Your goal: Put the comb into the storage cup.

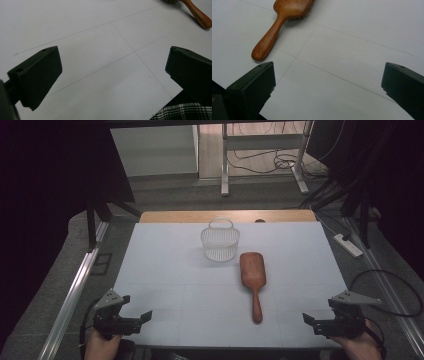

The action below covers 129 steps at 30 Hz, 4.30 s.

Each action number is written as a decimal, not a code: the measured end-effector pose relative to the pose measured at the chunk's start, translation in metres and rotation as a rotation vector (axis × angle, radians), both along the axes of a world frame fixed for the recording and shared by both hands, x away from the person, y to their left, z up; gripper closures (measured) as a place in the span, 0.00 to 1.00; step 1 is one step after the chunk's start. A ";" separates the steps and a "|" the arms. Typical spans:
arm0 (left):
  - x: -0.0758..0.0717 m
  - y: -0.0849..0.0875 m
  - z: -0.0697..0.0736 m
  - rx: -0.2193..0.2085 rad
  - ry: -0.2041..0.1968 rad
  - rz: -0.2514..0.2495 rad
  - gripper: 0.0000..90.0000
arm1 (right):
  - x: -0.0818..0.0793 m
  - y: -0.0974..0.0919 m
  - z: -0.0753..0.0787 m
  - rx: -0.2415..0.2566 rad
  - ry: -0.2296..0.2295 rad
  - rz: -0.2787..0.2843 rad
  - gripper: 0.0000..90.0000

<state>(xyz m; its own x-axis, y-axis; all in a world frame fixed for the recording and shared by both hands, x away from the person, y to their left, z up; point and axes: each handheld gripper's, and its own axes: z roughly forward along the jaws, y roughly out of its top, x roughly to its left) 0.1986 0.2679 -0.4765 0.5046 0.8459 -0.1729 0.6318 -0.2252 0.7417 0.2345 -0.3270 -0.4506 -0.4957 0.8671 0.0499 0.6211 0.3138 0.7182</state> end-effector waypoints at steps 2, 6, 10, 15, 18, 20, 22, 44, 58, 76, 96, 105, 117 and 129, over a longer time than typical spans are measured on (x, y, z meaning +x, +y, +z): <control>-0.001 0.000 0.000 0.003 -0.005 -0.004 0.01 | 0.000 0.001 0.000 -0.004 0.002 0.001 0.00; -0.001 -0.001 0.000 0.008 -0.009 -0.015 0.01 | 0.001 0.001 0.000 -0.010 0.008 0.000 0.00; -0.001 -0.003 0.000 0.025 -0.004 -0.027 0.01 | 0.002 0.000 0.000 -0.001 0.015 -0.011 0.00; 0.000 -0.003 0.000 0.027 0.003 -0.034 0.02 | 0.002 0.000 -0.001 -0.002 0.024 -0.021 0.00; 0.000 -0.004 0.000 0.027 0.004 -0.034 0.02 | 0.003 0.000 -0.001 -0.004 0.030 -0.026 0.00; 0.001 -0.004 0.000 0.026 0.003 -0.033 0.02 | 0.004 -0.001 -0.001 -0.004 0.045 -0.038 0.00; 0.001 -0.004 0.000 0.023 0.003 -0.035 0.02 | 0.005 -0.001 -0.001 0.000 0.047 -0.042 0.00; 0.002 -0.002 -0.001 0.011 0.013 -0.029 0.02 | 0.016 0.013 0.006 0.027 0.046 0.100 0.00; 0.002 -0.001 -0.001 0.006 0.016 -0.028 0.02 | 0.027 0.020 0.010 0.063 0.038 0.124 0.00; 0.002 -0.001 -0.001 0.004 0.014 -0.024 0.02 | 0.040 0.044 0.006 0.060 0.043 0.205 0.00; 0.002 -0.001 -0.001 0.009 0.016 -0.022 0.02 | 0.056 0.071 0.007 -0.002 0.051 0.240 0.00; 0.002 -0.001 -0.001 0.008 0.016 -0.022 0.02 | 0.063 0.080 0.004 -0.020 0.070 0.270 0.00; 0.002 -0.001 -0.001 0.007 0.017 -0.020 0.02 | 0.073 0.096 0.004 -0.038 0.073 0.293 0.00; 0.002 -0.001 -0.001 0.004 0.017 -0.018 0.02 | 0.082 0.113 0.002 -0.052 0.106 0.314 0.00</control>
<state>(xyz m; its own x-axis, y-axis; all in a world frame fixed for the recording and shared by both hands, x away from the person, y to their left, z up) 0.2006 0.2672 -0.4779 0.5172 0.8372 -0.1778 0.6398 -0.2402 0.7301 0.3165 -0.2141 -0.4482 -0.7333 0.6758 0.0750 0.5586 0.5360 0.6330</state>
